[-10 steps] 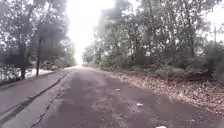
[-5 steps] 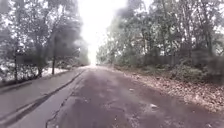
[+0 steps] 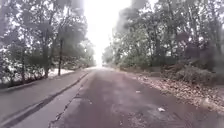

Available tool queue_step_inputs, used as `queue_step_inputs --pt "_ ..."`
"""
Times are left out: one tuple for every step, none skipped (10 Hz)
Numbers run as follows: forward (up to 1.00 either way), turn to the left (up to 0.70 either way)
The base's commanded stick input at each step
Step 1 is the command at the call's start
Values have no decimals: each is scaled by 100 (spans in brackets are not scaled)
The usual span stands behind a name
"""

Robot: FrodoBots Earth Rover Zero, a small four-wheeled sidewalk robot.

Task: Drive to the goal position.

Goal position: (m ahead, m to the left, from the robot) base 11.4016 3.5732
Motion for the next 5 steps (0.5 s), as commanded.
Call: queue_step_inputs --pt "85 0" --pt "85 0" --pt "85 0" --pt "85 0" --pt "85 0"
